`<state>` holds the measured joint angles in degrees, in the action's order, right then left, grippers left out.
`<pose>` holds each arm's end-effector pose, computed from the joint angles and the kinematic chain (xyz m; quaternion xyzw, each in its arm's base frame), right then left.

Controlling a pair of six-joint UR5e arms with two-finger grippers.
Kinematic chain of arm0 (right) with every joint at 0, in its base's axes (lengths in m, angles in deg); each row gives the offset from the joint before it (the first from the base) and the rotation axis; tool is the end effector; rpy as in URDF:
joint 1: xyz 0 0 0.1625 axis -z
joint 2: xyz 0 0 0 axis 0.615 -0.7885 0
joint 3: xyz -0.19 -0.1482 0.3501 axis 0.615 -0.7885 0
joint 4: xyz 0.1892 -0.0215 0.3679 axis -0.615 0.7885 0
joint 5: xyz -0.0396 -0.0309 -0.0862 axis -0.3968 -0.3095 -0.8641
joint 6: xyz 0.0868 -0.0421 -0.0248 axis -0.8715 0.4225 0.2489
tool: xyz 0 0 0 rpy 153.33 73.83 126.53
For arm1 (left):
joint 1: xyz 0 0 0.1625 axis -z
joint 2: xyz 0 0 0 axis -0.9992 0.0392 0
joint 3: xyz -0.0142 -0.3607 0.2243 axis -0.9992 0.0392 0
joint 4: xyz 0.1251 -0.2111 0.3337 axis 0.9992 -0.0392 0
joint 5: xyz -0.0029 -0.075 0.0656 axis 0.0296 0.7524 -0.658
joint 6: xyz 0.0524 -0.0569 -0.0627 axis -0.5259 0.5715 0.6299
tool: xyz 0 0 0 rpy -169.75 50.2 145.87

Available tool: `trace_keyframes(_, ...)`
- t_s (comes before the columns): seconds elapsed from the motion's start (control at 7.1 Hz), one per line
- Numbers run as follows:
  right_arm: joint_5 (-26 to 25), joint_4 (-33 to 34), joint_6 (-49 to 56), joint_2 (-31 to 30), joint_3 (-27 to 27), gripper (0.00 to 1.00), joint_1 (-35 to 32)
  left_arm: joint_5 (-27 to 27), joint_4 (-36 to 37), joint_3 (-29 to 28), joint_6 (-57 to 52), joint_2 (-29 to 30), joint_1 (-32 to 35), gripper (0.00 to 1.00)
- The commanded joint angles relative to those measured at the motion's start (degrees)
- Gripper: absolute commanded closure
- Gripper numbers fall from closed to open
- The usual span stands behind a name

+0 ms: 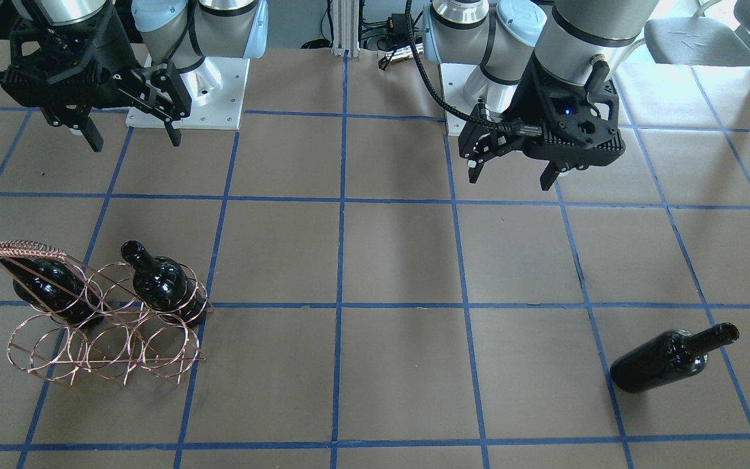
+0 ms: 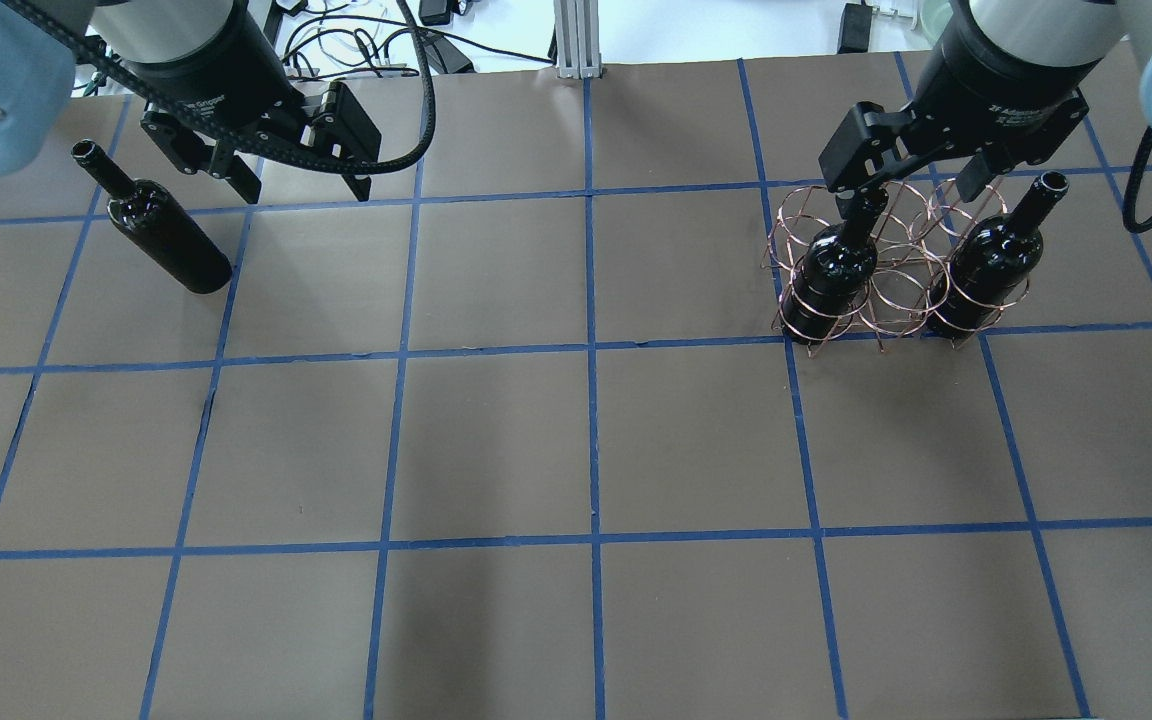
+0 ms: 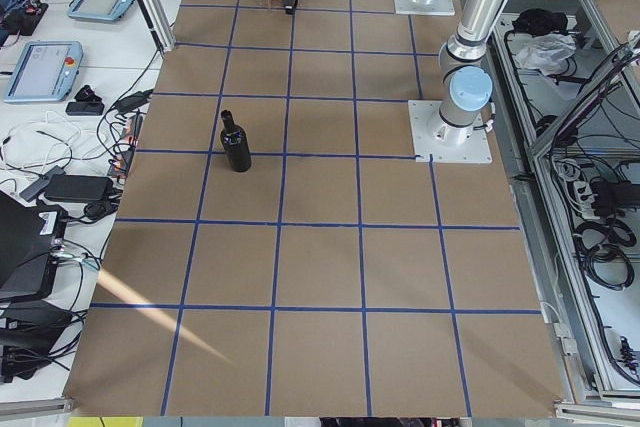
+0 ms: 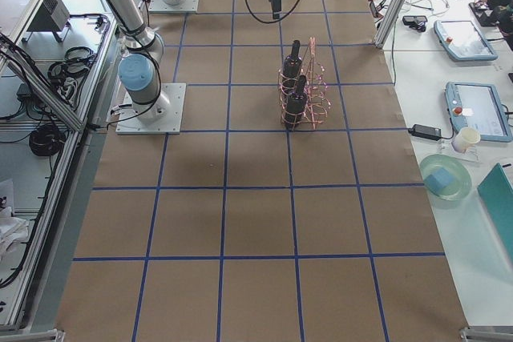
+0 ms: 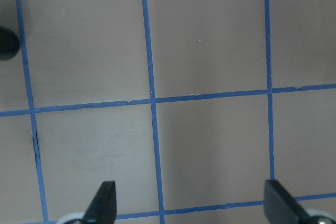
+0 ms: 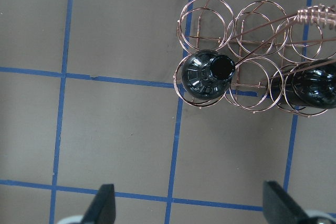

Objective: Place wine into wine basket

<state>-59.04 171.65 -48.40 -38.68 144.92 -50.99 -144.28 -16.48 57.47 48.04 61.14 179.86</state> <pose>0.1269 -0.4720 0.5248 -0.0553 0.9972 -0.0498 0.0079 -0.1566 -0.5144 0.5153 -0.0315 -0.9987 0.0326 0.0219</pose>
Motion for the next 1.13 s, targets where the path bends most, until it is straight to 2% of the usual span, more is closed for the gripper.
trace_keyframes(0.0,0.0,0.0,0.0,0.0,0.0,0.0,0.0,0.7,0.0,0.0,-1.0,0.7,-2.3,0.0)
trace_keyframes(0.28,0.0,0.0,0.0,0.0,0.0,0.0,0.0,3.9,2.6,-0.1,-4.1,1.7,-8.1,0.0)
trace_keyframes(0.7,0.0,0.0,0.0,0.0,0.0,0.0,0.0,3.0,4.1,-1.4,-16.4,3.1,-17.1,0.0)
trace_keyframes(0.99,0.0,0.0,0.0,0.0,0.0,0.0,0.0,3.1,5.6,-3.9,-19.3,7.2,-23.0,0.0)
